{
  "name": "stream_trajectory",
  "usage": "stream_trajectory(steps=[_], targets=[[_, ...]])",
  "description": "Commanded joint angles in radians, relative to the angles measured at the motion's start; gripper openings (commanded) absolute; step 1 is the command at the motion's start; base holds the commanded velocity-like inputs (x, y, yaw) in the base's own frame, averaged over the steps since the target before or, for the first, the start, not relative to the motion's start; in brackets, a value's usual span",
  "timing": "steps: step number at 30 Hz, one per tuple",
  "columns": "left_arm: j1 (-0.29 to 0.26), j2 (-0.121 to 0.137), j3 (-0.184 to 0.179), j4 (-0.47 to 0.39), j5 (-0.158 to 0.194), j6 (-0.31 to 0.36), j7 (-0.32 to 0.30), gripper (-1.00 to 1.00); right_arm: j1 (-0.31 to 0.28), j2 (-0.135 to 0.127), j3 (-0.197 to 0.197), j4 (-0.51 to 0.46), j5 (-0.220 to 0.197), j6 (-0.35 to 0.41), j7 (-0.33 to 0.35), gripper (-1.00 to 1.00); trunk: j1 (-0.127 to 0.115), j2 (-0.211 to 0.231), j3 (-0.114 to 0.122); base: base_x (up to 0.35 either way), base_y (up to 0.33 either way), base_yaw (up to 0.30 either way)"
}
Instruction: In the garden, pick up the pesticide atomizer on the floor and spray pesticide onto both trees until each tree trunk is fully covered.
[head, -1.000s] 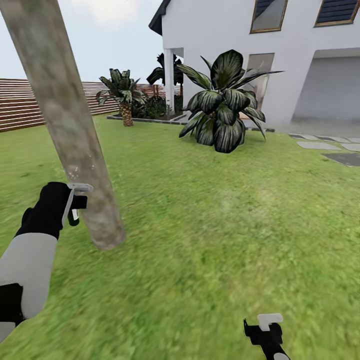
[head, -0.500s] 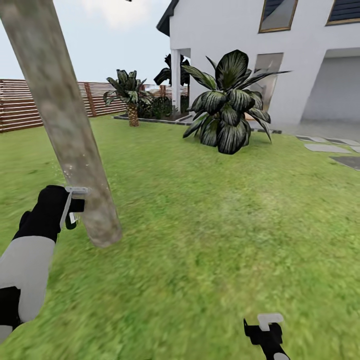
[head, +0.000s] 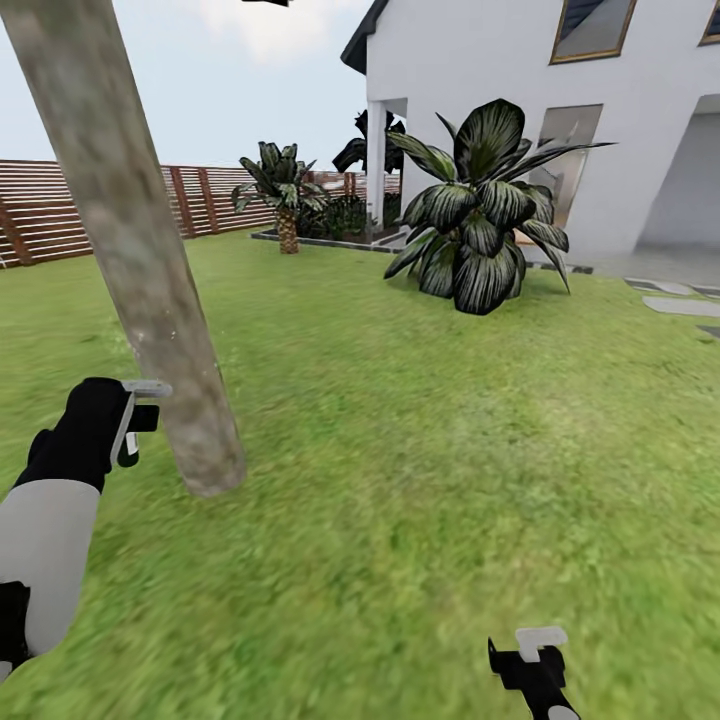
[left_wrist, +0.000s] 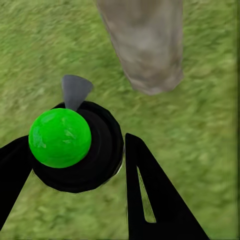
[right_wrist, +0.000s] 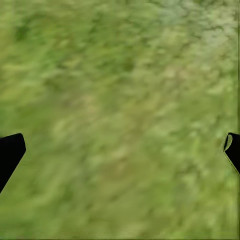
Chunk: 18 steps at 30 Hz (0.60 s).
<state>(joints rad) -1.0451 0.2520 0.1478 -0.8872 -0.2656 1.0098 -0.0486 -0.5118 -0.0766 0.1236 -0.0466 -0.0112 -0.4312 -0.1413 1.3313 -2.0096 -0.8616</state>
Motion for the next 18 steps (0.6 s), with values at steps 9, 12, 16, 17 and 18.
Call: stream_trajectory(steps=[9,12,16,17,18], targets=[[0.015,0.003,0.004,-0.001,-0.007,0.003,-0.004,-1.0,-0.001,0.001,0.008,-0.001,-0.001,-0.001,-0.006,1.0,0.0,0.0,-0.001,0.322,-0.02,0.002],[0.028,0.003,0.004,-0.001,-0.007,0.003,-0.004,-1.0,-0.001,0.001,0.008,-0.001,-0.001,-0.001,-0.006,1.0,0.0,0.0,-0.001,0.338,0.133,0.145],[0.072,0.001,0.003,-0.001,-0.007,0.002,-0.002,-1.0,-0.001,0.001,0.008,-0.001,-0.001,-0.001,-0.006,1.0,0.0,0.0,-0.001,0.338,0.13,0.26],[0.078,0.001,0.003,-0.001,-0.007,0.001,-0.002,-1.0,-0.001,0.001,0.008,-0.001,-0.001,-0.001,-0.006,1.0,0.0,0.0,-0.001,0.338,0.096,0.273],[0.087,0.001,0.003,0.0,-0.005,0.001,-0.002,-1.0,-0.001,0.001,0.008,0.0,-0.001,-0.001,-0.006,1.0,0.0,0.0,-0.001,0.337,0.086,0.275]])
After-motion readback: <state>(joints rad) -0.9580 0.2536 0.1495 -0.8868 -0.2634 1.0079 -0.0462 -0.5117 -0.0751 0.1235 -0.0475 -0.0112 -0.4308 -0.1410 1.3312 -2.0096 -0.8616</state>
